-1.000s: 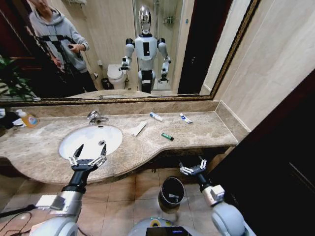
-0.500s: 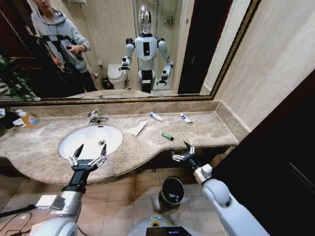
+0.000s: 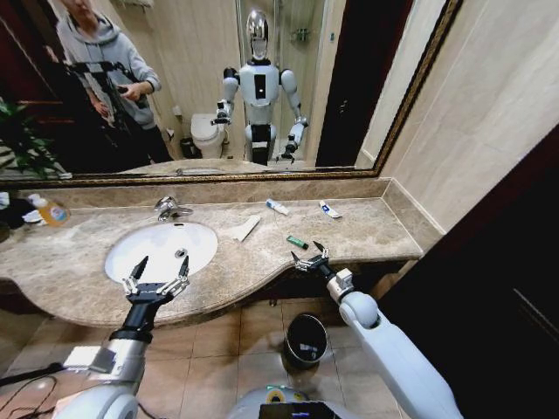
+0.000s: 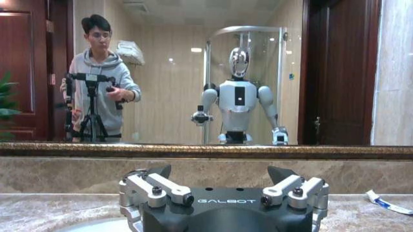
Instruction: Pick up the trash from the sink and place it in the trash bin.
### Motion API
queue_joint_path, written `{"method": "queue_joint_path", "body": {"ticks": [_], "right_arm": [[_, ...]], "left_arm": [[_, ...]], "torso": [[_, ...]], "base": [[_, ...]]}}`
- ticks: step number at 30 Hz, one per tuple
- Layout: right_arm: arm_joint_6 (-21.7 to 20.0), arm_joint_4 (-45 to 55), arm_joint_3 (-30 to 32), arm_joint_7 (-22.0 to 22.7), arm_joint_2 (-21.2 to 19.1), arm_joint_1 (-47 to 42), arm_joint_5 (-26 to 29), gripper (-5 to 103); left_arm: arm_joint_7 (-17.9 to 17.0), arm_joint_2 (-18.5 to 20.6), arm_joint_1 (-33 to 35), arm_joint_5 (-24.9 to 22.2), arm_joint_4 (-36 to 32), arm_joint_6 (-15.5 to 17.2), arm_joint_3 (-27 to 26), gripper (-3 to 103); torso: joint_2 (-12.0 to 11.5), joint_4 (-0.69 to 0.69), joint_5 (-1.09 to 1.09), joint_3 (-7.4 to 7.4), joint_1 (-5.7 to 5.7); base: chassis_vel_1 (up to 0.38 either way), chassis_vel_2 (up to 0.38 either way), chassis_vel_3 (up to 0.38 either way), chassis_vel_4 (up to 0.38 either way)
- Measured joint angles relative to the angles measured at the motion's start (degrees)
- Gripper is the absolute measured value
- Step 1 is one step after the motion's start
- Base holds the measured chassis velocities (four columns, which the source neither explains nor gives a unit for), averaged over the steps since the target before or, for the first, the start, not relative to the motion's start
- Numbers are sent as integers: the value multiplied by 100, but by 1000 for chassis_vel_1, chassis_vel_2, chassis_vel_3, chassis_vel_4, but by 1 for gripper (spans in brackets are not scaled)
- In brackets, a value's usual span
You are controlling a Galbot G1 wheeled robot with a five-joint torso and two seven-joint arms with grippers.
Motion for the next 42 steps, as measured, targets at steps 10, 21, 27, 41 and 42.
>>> {"method": "queue_joint_path", "body": {"ticks": [10,21,27,41,42], "right_arm": [[-16,-697,-272,5,164,522,-33,85],[-1,-746,-290,-31,165,543,-40,47],[-13,-698,-235,-26,107,516,-12,31],[-34,-339,-96,-53,-11,327,71,21],[-38,-286,-78,-58,-29,303,87,21]], "left_arm": [[0,0,0,0,0,0,0,100],[0,0,0,0,0,0,0,100],[0,0,0,0,0,0,0,100],[0,0,0,0,0,0,0,100],[0,0,0,0,0,0,0,100]], "torso": [[0,0,0,0,0],[1,1,1,-1,-2],[0,0,1,0,0],[0,0,0,0,0],[0,0,1,0,0]], "base": [[0,0,0,0],[0,0,0,0],[0,0,0,0],[0,0,0,0],[0,0,0,0]]}}
